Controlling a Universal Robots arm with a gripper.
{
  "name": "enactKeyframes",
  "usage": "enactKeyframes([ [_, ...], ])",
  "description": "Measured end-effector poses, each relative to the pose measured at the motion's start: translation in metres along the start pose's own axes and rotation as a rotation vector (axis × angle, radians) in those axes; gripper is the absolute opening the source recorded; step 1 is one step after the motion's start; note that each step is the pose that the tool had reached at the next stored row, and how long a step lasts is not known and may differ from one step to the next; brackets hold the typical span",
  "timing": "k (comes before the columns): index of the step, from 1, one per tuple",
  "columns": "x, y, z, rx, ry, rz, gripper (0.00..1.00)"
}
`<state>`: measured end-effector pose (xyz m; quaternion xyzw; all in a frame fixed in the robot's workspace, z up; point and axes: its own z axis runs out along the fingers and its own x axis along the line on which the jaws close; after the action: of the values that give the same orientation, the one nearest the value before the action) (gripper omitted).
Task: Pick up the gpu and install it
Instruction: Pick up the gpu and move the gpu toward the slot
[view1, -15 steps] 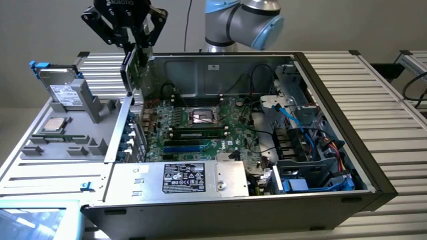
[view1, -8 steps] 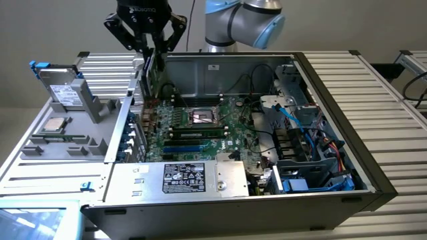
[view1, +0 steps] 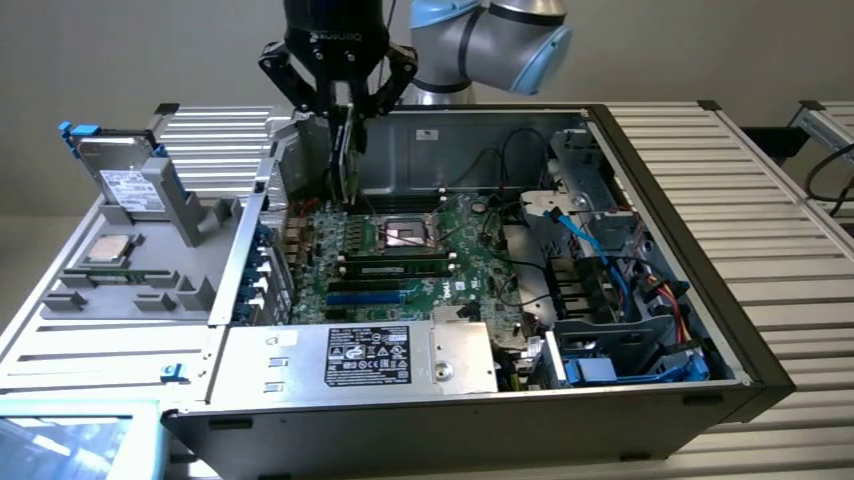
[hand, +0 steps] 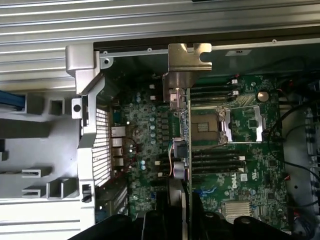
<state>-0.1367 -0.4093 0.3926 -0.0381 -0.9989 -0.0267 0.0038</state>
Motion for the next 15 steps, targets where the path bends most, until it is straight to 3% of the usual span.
enactKeyframes([
  [5,-0.023,0.0015,0.0089,0.0045,-0.0002,-0.001,0.29],
  [9,-0.038,0.0023,0.0144,0.0049,0.0010,-0.009,0.29],
  [15,-0.048,0.0029,0.0170,0.0051,0.0028,-0.032,0.29],
])
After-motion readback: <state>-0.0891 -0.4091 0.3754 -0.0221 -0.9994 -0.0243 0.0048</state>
